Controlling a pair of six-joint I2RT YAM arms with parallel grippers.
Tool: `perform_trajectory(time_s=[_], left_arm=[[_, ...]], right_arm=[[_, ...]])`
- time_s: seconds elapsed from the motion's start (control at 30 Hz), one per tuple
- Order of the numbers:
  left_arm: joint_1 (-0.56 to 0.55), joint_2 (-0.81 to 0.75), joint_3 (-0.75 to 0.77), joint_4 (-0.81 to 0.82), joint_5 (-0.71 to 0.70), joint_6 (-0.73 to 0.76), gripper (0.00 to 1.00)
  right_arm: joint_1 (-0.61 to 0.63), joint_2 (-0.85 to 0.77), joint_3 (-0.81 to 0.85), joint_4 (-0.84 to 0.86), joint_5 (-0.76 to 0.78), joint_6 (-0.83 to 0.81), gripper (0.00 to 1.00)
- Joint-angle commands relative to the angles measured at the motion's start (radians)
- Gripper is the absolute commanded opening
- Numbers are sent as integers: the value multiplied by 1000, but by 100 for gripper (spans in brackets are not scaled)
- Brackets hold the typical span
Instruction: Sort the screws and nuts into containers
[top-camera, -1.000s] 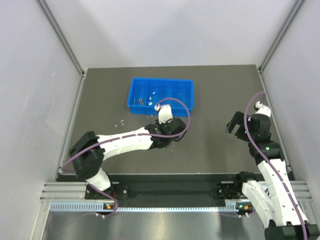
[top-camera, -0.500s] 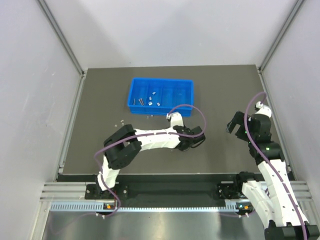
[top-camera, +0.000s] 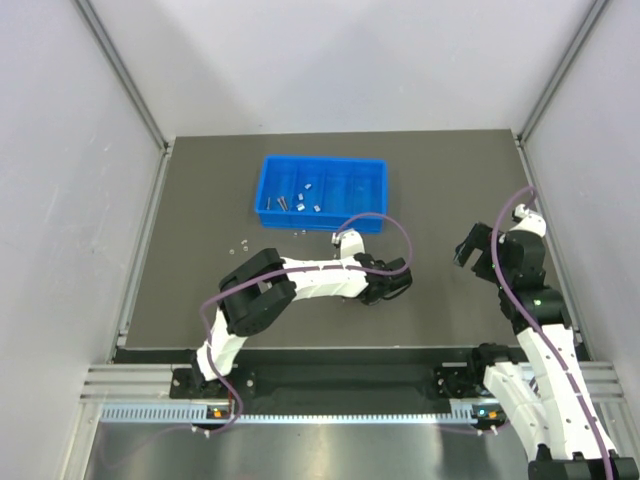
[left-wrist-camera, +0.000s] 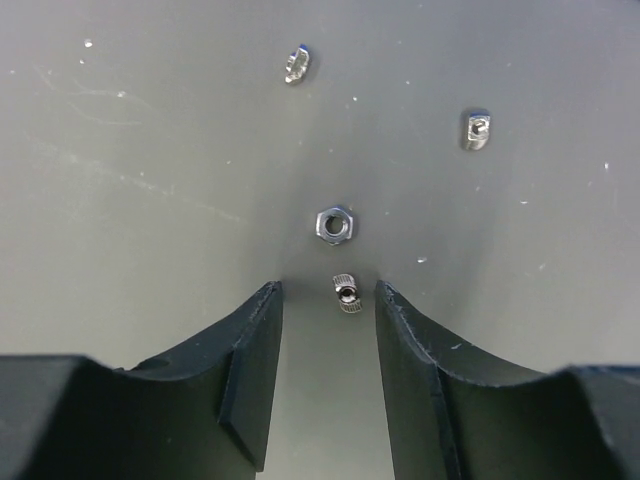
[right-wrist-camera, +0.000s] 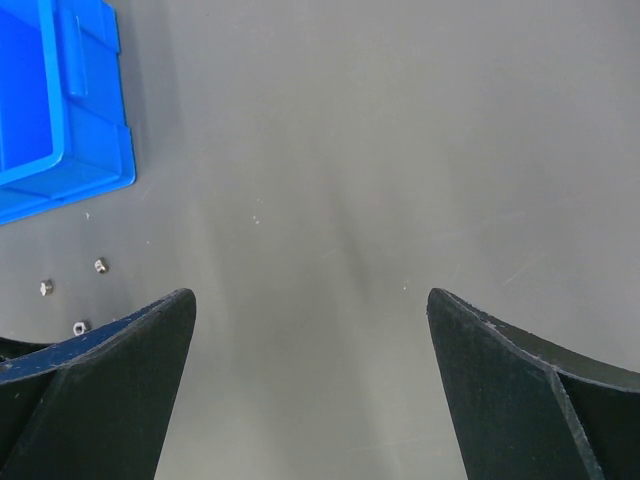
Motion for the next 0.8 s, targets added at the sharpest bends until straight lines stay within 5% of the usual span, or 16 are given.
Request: perform_trajectory(time_s=[0.0,0.57,0.77], left_arm=[[-2,14,28,-9,0,-20,45],[0,26,16,43,25,78,0],[3,-107,2,128,-20,285,1]], right_arm=[[6,-16,5,44,2,0,100],[6,-18,8,39,7,2,100],[6,-12,6,41,9,4,100]])
